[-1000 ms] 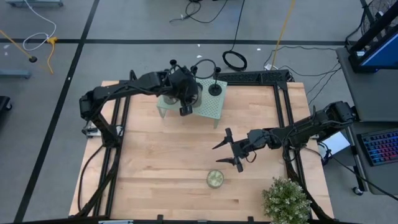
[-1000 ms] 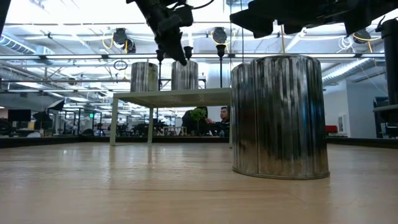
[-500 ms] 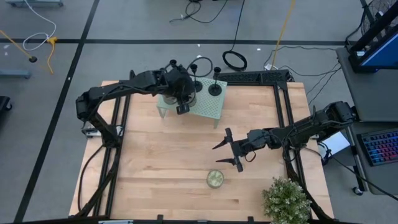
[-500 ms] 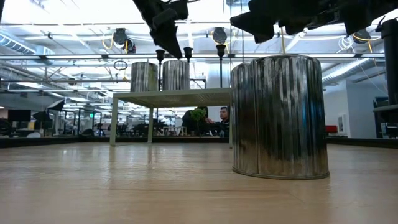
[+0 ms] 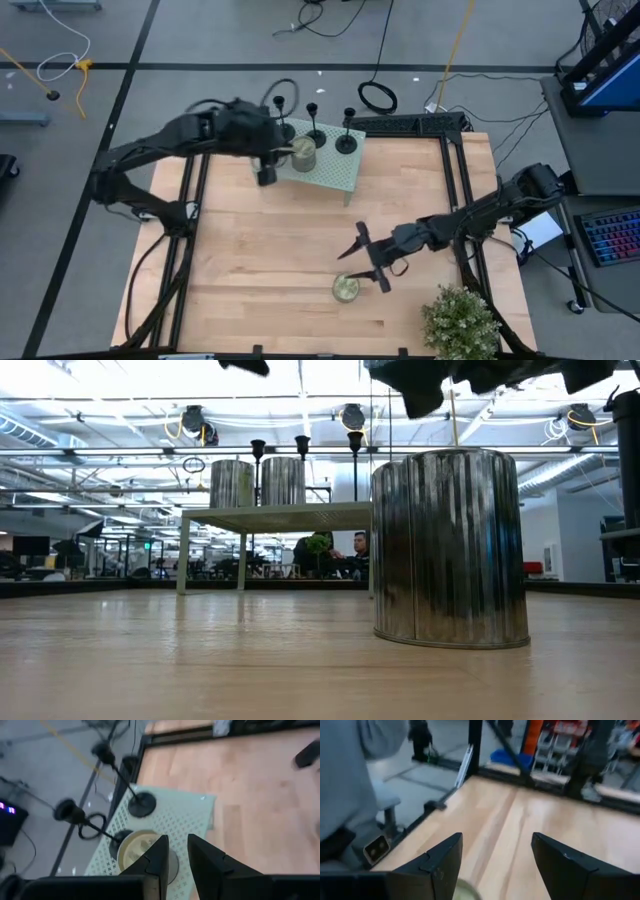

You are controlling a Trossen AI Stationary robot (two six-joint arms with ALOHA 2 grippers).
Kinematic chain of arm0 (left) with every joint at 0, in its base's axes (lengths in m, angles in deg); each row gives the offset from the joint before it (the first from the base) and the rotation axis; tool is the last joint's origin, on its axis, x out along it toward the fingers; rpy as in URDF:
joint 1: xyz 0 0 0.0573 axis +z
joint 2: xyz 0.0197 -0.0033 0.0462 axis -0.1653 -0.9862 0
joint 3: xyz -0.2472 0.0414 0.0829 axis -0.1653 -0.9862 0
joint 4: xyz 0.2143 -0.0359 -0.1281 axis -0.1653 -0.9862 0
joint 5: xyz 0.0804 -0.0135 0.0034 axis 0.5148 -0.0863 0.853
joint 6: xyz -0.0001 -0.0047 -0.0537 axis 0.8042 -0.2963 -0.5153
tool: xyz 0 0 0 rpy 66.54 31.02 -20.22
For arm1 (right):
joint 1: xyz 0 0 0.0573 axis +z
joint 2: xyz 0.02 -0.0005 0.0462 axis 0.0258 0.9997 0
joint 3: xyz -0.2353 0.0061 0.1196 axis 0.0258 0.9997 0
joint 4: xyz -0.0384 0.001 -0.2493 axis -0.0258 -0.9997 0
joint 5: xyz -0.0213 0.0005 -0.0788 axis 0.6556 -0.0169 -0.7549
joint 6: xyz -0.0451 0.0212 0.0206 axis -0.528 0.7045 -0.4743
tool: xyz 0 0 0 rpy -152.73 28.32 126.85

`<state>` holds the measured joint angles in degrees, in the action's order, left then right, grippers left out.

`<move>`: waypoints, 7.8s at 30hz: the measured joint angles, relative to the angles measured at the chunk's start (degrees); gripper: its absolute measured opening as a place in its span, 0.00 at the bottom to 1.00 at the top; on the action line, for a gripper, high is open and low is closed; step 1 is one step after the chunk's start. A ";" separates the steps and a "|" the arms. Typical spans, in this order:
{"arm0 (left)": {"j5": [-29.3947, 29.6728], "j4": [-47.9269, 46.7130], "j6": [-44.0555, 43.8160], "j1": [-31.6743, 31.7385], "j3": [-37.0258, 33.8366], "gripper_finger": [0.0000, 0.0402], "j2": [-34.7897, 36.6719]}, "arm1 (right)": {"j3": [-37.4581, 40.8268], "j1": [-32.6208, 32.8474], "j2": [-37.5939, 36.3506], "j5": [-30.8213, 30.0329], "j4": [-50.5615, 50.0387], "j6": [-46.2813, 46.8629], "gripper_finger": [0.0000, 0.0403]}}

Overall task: Pick & Place candle stick holders
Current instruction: Put the silver scented candle on the shelf aligned with the other silver scented candle, then return to Home Position

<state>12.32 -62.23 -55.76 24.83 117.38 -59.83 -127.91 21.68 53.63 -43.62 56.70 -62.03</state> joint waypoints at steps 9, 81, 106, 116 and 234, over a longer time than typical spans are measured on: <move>-0.08 -0.72 -1.94 -2.78 -0.02 0.19 7.29 | -15.84 5.19 9.98 -0.31 -23.57 3.33 0.55; -0.02 -6.53 -4.80 -3.08 -0.07 0.19 7.93 | -34.75 -24.80 1.81 -11.80 -53.92 -15.63 0.01; -0.02 -12.61 -5.17 -3.08 -0.07 0.19 7.93 | -34.47 -37.18 3.89 7.44 -56.23 -14.11 0.03; -0.02 -12.58 -5.32 -3.08 -0.07 0.19 7.93 | -29.49 -37.47 3.80 7.28 -48.81 -15.42 0.19; 4.44 55.19 -7.64 -7.08 -90.49 0.19 64.65 | 39.24 -29.98 -67.11 7.23 -27.03 9.11 0.12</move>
<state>16.76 -7.03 -63.40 17.75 26.89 4.82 -88.68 -8.30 -13.47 -36.39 29.66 -52.91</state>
